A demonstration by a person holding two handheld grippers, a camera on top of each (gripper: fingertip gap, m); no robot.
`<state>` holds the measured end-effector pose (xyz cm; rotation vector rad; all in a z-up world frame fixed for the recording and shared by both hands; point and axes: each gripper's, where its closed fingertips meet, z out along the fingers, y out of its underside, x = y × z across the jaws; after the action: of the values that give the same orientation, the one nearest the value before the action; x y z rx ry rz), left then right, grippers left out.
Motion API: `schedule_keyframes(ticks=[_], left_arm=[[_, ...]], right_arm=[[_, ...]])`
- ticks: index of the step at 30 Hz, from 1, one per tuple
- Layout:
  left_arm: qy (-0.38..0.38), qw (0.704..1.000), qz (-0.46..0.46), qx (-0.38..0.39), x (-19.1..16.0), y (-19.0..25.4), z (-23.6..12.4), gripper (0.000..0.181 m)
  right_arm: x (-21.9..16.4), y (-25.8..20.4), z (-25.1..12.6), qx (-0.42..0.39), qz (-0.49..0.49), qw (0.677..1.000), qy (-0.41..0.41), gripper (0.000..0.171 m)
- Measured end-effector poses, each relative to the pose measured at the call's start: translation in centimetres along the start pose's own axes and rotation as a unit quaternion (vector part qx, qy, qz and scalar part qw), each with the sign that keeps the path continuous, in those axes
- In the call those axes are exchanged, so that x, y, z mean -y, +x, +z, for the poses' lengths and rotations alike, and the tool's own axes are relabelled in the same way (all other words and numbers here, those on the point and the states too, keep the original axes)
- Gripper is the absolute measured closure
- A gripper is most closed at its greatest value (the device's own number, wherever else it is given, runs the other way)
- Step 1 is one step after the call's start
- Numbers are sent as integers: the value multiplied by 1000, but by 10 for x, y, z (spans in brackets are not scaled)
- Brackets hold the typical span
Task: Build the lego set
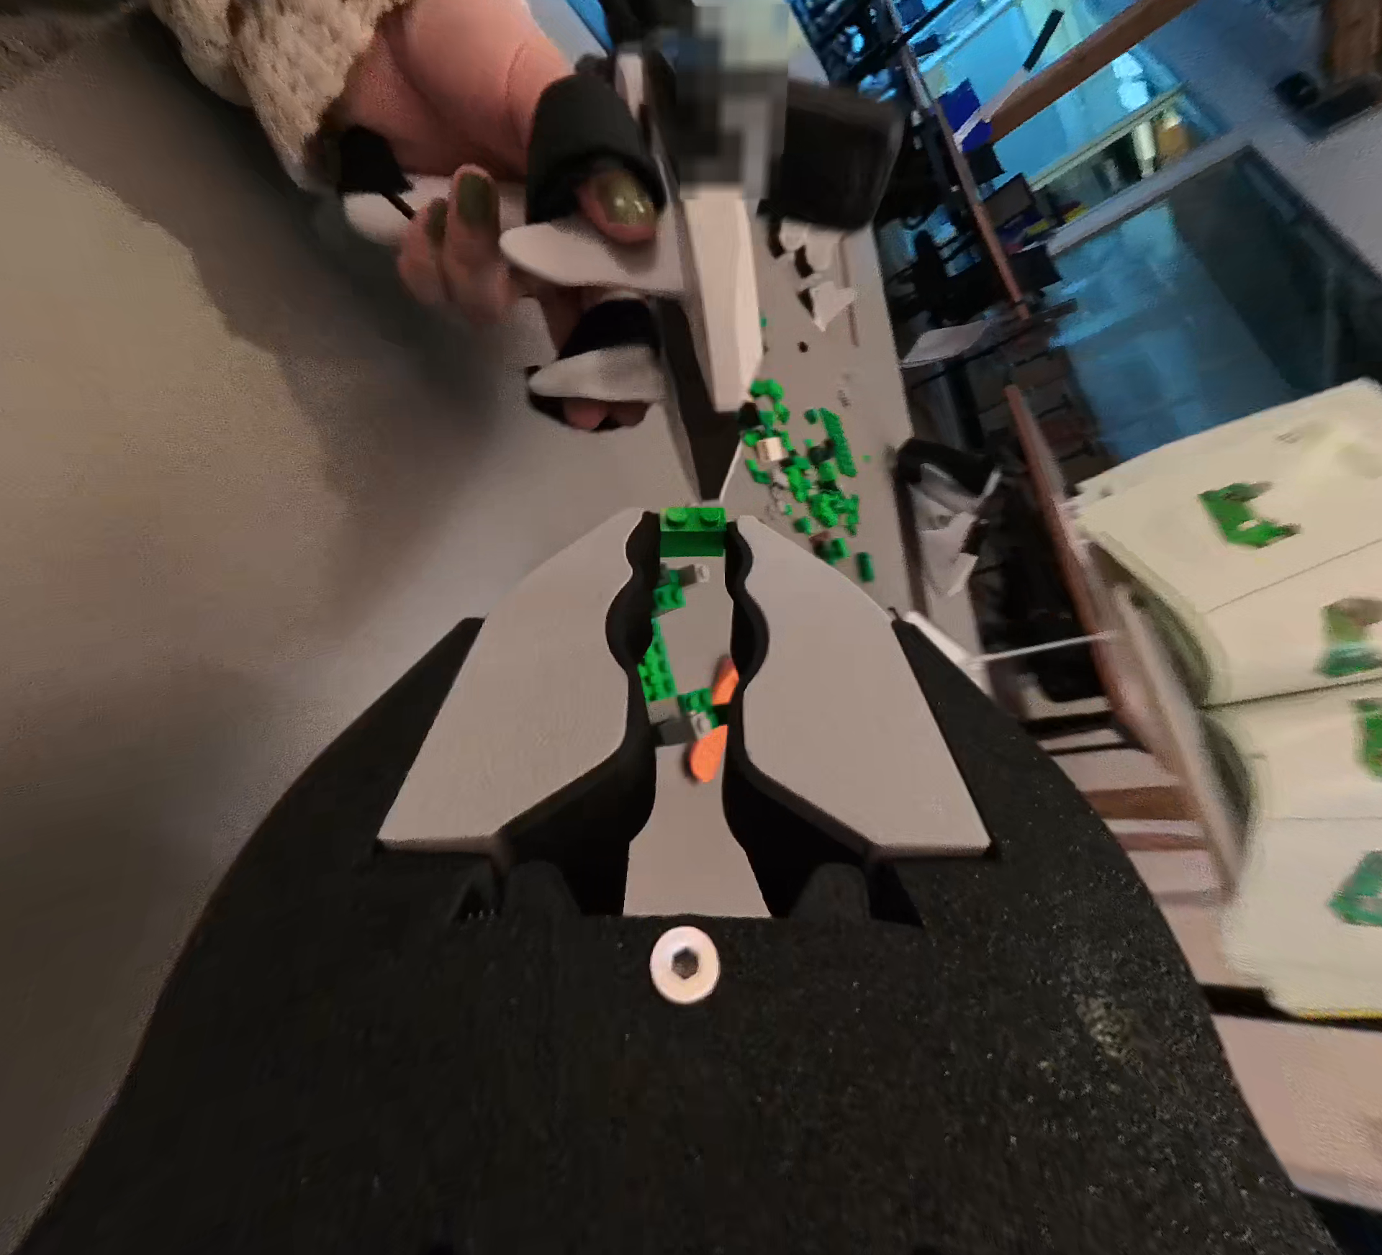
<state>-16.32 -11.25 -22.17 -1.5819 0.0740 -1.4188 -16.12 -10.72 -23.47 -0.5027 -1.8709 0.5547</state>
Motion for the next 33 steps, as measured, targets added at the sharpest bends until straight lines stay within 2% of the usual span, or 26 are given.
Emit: schedule_keyframes(ticks=[1,3,5,8,10,13,15,18,24,28,31,33], left_arm=[[-9,998,53,37,-1,-7,-5,150],[-40,978,177,107,-5,-19,-12,149],[-65,950,275,134,-12,-15,-12,144],[-90,901,389,171,-18,-9,-9,148],[-76,901,381,193,-14,-7,-8,159],[-69,905,334,254,-6,-22,-13,160],[-65,896,342,275,-5,-27,-10,155],[-59,878,362,308,-3,-30,-8,164],[-78,877,348,322,-5,-37,-8,163],[-85,875,357,315,-5,-37,-6,172],[-107,848,407,323,-2,-37,-9,173],[-131,818,459,323,5,-36,-15,174]], right_arm=[[-4,-2,1,17,28,999,6,155],[-7,-4,2,46,90,995,27,155],[-5,-4,4,65,140,987,55,155],[-2,-6,7,82,161,981,74,155],[-8,-2,12,50,116,991,45,155],[-12,10,17,-37,-1,999,-25,155],[-10,9,22,-70,-79,992,-65,155],[-14,8,27,-103,-172,973,-115,155],[-16,3,31,-114,-231,958,-128,155],[-13,2,30,-125,-285,941,-135,155],[-9,2,30,-133,-268,947,-116,154],[-11,2,27,-112,-221,964,-92,144]])
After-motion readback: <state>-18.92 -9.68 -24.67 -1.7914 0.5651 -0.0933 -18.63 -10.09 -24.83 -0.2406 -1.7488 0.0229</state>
